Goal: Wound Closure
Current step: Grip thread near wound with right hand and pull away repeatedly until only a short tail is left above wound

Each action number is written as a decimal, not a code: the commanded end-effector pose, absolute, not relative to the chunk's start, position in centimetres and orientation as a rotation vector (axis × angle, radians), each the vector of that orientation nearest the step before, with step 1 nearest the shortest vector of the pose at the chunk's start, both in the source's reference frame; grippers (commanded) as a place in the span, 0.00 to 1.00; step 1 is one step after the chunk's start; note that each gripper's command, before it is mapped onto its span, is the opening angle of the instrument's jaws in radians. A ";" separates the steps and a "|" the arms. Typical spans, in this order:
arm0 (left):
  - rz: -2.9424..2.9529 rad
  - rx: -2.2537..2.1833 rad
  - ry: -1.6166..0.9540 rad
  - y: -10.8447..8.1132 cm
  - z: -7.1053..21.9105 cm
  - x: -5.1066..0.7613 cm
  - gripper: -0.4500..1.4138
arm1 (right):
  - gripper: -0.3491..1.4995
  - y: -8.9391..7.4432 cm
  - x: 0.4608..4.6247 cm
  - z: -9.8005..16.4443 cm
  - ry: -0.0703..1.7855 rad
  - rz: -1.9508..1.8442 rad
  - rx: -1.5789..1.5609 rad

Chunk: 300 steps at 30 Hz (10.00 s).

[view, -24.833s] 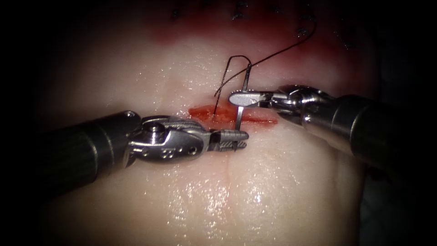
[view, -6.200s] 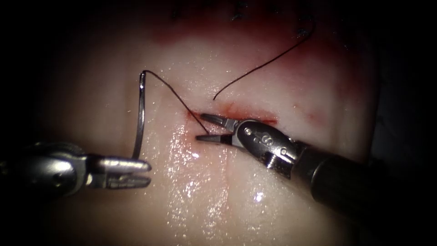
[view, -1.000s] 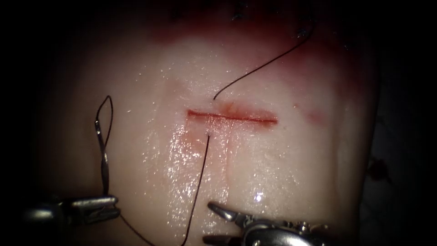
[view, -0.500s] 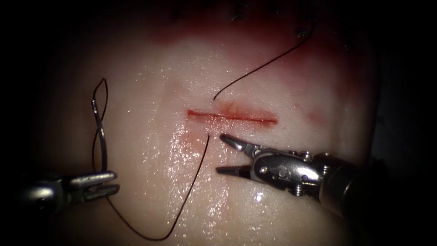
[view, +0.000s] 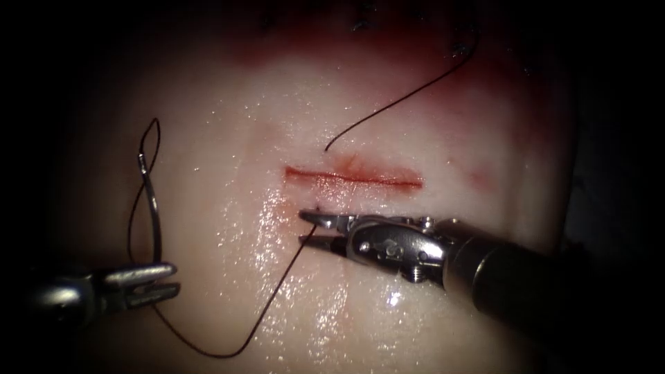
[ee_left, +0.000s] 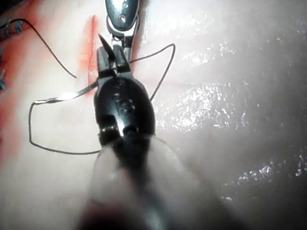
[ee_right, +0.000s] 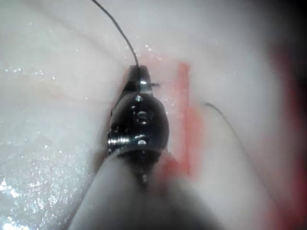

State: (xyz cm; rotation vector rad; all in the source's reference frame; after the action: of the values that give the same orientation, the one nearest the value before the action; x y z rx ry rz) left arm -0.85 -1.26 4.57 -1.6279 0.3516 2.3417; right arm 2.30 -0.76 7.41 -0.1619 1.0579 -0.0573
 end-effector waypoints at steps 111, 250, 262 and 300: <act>2.343 -1.632 0.361 -1.3 4.7 -0.91 0.05 | 0.00 -3.0 2.55 6.6 1.171 -0.345 -0.018; 2.347 -1.632 0.361 -1.3 4.6 -0.85 0.05 | 0.00 -0.6 2.31 7.4 1.127 -0.314 -0.184; 2.347 -1.629 0.363 -1.3 4.6 -0.88 0.05 | 0.00 -0.9 2.28 7.2 1.149 -0.354 -0.180; 2.345 -1.634 0.361 -1.3 4.6 -0.89 0.05 | 0.77 -2.8 2.67 6.6 1.291 -0.288 0.075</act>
State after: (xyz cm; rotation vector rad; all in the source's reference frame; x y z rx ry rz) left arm -0.84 -1.33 4.56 -1.6314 0.3604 2.3446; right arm 2.62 -2.81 6.50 0.0615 1.2897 -0.2613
